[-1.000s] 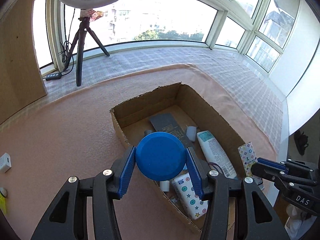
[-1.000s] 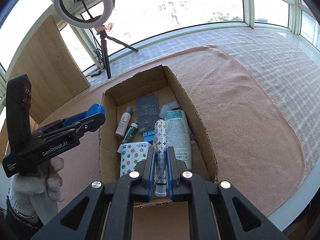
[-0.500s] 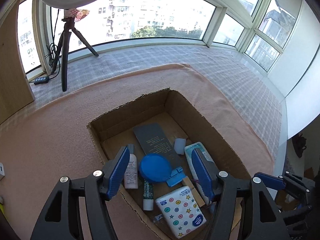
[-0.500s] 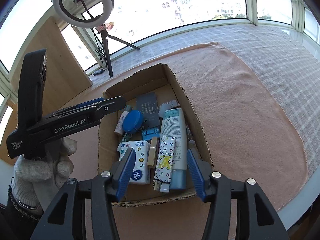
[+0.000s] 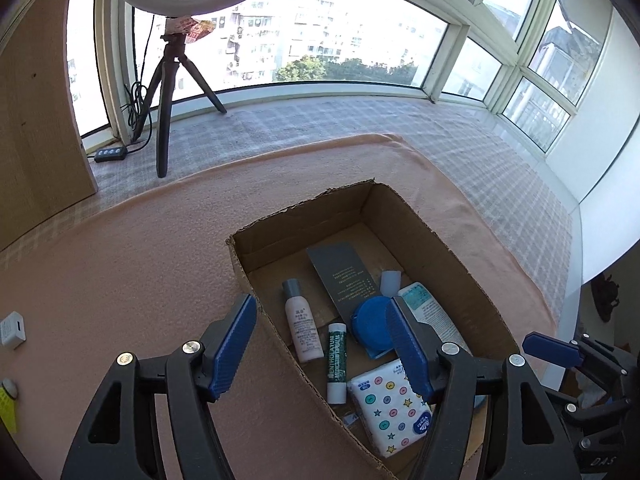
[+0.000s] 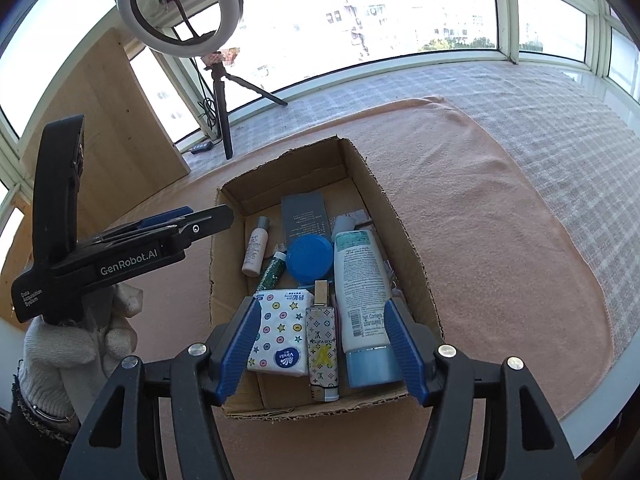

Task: Organize objects
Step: 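Carry the tin and lighter into the box and open both grippers, then move the left gripper to the yellow shuttlecock and close on its skirt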

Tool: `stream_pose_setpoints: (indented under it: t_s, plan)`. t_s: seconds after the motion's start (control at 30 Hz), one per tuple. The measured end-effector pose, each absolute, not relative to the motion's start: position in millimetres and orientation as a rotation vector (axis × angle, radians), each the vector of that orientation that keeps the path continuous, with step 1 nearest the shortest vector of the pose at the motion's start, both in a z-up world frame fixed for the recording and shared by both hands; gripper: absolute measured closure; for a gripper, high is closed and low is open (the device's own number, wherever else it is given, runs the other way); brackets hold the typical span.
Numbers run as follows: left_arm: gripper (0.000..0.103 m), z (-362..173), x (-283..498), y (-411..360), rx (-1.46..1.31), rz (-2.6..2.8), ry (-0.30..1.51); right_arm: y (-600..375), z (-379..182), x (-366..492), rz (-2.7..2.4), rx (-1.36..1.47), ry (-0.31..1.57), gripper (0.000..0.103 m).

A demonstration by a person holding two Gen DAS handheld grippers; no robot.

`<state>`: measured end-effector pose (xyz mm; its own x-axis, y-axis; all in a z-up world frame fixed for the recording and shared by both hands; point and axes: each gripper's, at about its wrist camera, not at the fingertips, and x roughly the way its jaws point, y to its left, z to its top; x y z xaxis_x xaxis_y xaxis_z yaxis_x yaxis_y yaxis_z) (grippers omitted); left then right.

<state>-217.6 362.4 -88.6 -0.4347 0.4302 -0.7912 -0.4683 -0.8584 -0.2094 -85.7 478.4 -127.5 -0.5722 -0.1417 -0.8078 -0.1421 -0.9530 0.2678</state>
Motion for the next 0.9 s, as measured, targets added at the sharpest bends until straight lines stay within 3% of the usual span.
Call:
stream_pose_setpoints:
  t_s: [0.43, 0.9]
  plan:
    - [0.033, -88.3, -202.8, 281.1, -1.278, 2.379, 0.024, 425.4, -126.0, -97.1, 2.796, -1.513, 0.409, 0.043]
    - [0.033, -90.8, -173.8, 132.0, -1.336, 2.538, -0.12, 340.0, -125.3, -121.0, 2.885, -1.518, 0.362, 0.043]
